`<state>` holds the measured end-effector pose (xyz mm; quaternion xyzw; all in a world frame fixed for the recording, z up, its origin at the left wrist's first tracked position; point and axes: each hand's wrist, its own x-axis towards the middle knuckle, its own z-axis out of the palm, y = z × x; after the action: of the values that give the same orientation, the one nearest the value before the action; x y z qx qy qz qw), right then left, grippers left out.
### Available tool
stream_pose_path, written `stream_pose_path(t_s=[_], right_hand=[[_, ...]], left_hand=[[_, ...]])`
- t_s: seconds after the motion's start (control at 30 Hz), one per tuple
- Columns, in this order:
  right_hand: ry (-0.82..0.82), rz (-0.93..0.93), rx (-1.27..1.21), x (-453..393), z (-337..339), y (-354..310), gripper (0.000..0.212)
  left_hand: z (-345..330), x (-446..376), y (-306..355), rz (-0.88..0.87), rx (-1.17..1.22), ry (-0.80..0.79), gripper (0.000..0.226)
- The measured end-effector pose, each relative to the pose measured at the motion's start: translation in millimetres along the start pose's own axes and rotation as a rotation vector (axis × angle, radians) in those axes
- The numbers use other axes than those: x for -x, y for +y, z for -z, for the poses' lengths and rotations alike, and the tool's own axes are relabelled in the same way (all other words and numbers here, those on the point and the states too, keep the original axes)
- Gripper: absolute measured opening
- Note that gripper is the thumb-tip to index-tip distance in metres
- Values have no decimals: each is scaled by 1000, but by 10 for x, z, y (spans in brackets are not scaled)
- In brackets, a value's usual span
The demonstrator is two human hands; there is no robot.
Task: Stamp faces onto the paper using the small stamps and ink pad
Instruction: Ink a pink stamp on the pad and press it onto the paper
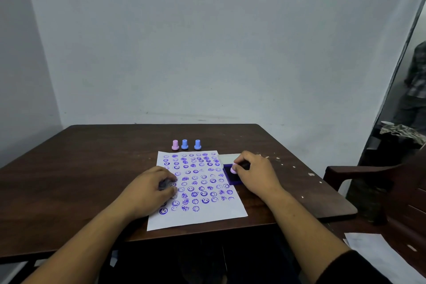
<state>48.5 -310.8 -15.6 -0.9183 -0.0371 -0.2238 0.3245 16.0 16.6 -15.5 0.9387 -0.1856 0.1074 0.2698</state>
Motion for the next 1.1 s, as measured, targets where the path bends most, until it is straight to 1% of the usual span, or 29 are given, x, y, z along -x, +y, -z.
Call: stream_pose_path(t_s=[0.33,0.53,0.67,0.8,0.87,0.93,1.0,1.07,1.1], right_hand=[[-1,-20,24,-5,6,-13,9],[12,-14,84,5,26,-43,11],[-9,-16,53,22,45,-78,11],[-9,-22,3,28,28,-113,22],[-16,-33,-29,30,31,-122,22],[8,-75,-129,34,60,-136,20],[62,-131,-313,44,105,-169,16],[76,-205,-580,91,142,-248,13],[59,-241,-772,133,158,-294,12]], left_hand=[[-2,-7,2,6,2,-3,29],[-2,-6,8,10,-1,-7,30],[-4,-8,0,12,3,-11,30],[-3,-16,-6,10,7,-8,30],[-4,-9,-10,13,10,-8,29],[0,-4,-7,13,9,-4,29],[2,-4,6,13,10,-3,29],[6,-1,12,12,6,2,29],[9,-2,20,11,4,4,30]])
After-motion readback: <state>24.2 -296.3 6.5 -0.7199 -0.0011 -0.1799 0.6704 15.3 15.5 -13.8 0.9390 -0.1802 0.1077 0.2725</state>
